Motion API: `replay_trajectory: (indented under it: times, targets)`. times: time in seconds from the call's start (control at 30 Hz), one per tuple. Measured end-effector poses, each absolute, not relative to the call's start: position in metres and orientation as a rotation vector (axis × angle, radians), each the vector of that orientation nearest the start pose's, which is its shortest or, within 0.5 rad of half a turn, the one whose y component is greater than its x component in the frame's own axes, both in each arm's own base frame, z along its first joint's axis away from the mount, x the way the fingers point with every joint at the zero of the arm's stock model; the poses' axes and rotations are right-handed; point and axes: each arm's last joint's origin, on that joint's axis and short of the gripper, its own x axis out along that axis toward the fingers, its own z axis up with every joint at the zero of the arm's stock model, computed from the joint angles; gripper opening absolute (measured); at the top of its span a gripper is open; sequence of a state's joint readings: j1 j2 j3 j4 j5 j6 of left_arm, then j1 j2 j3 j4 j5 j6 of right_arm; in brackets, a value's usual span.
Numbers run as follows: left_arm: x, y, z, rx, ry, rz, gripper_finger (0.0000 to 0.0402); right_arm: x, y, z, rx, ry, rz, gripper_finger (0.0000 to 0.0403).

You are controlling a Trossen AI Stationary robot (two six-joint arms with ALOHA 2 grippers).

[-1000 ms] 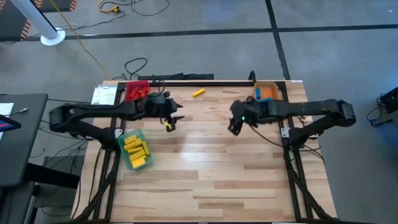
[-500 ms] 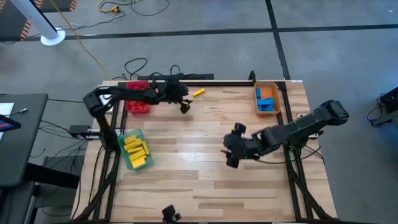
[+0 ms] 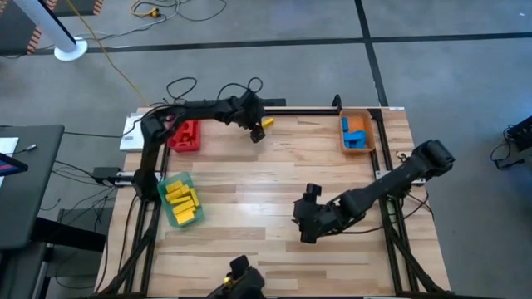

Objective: Sort blocks
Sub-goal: Put the yellow block into the green bin

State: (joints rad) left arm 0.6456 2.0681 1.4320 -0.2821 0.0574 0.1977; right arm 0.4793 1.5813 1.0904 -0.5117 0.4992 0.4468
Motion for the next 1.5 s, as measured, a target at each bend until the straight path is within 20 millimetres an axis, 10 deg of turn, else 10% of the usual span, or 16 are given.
replay_trajectory:
  times: [0.37,0.87,1.27,1.5]
  targets:
    - [0.362,0.276,0.163,-0.107,1.011,0.436,0.0214,0.29,0.14,0.22,-0.046,0.853,-0.208,0.0285]
    - [0.358,0.273,0.159,-0.027,1.081,0.346,0.0003,0.293,0.141,0.222,-0.019,0.817,-0.202,0.0285]
    - [0.357,0.261,0.166,-0.022,1.128,0.302,0.0009,0.293,0.143,0.223,-0.008,0.8,-0.194,0.0285]
    - [0.369,0.265,0.176,0.026,0.984,0.334,0.0103,0.293,0.144,0.223,-0.008,0.8,-0.193,0.0285]
